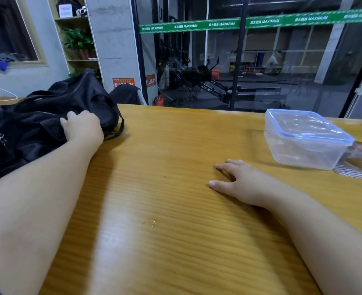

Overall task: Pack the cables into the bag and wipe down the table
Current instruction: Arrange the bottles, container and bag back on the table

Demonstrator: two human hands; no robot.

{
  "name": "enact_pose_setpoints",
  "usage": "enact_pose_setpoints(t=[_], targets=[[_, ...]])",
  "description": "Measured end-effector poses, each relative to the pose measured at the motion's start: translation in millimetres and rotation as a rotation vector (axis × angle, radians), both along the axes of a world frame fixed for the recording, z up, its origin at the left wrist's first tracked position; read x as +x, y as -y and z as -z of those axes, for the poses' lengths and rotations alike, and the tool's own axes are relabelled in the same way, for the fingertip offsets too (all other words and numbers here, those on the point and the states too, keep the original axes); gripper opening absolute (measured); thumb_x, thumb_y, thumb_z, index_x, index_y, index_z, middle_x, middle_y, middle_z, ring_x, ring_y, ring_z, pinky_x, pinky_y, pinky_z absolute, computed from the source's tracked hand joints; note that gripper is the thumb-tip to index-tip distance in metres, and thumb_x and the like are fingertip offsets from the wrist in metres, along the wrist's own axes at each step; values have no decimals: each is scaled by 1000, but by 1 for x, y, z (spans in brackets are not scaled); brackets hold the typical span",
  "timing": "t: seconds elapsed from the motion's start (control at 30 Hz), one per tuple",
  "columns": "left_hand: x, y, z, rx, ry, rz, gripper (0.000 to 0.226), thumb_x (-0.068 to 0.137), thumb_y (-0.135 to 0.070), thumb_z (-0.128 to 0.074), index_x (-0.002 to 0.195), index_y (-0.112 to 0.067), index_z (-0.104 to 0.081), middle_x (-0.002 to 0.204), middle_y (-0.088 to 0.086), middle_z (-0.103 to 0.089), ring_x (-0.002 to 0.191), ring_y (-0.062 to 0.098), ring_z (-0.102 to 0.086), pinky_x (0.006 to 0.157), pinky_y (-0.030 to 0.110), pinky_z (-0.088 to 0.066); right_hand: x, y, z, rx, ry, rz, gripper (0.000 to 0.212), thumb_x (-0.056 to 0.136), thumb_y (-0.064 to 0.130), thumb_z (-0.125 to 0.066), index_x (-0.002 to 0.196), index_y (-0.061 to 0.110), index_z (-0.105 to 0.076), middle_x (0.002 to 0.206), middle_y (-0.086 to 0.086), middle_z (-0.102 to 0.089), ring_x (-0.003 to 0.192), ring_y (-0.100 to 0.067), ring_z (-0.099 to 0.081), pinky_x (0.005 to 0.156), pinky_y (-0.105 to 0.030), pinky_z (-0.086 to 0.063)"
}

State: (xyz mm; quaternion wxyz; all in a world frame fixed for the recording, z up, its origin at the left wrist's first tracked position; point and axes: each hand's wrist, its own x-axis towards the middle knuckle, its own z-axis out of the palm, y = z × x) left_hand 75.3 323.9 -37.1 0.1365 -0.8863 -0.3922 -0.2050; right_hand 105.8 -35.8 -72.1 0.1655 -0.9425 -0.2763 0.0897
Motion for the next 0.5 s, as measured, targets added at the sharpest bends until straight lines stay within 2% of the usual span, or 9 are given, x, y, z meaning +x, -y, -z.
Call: enact_pose_setpoints(t=[0.1, 0.23, 0.33, 0.5], targets=[[-5, 0, 3, -38, 60, 98, 17, 89, -14, -51, 97, -12, -66, 100, 10, -55, 103, 37, -48, 106, 55, -26, 1, 0, 0, -1, 0, 3, 70, 83, 66, -48, 144, 38, -28, 158, 7, -13, 146, -15, -3, 115, -38, -12], [-12, 8, 9, -81, 129, 218, 22, 90, -9, -49, 78, -13, -67, 84, 7, -58, 89, 34, -51, 107, 54, -22, 1, 0, 1, 5, -7, 12, 71, 83, 66, -48, 145, 37, -29, 158, 8, -13, 146, -15, -3, 115, -38, -12], [-17, 17, 9, -132, 176, 328, 22, 91, -11, -49, 80, -12, -68, 83, 6, -63, 87, 34, -52, 107, 51, -21, 2, -1, 2, 5, 3, 11, 72, 83, 66, -48, 145, 36, -29, 158, 6, -13, 146, -16, -3, 115, -38, -10], [-18, 45, 1, -222, 201, 568, 15, 91, -17, -54, 88, -21, -68, 94, 0, -64, 97, 31, -56, 102, 54, -34, 4, -4, 4, 3, 16, 12, 72, 84, 66, -47, 146, 34, -29, 158, 4, -14, 146, -18, -5, 116, -38, -9]])
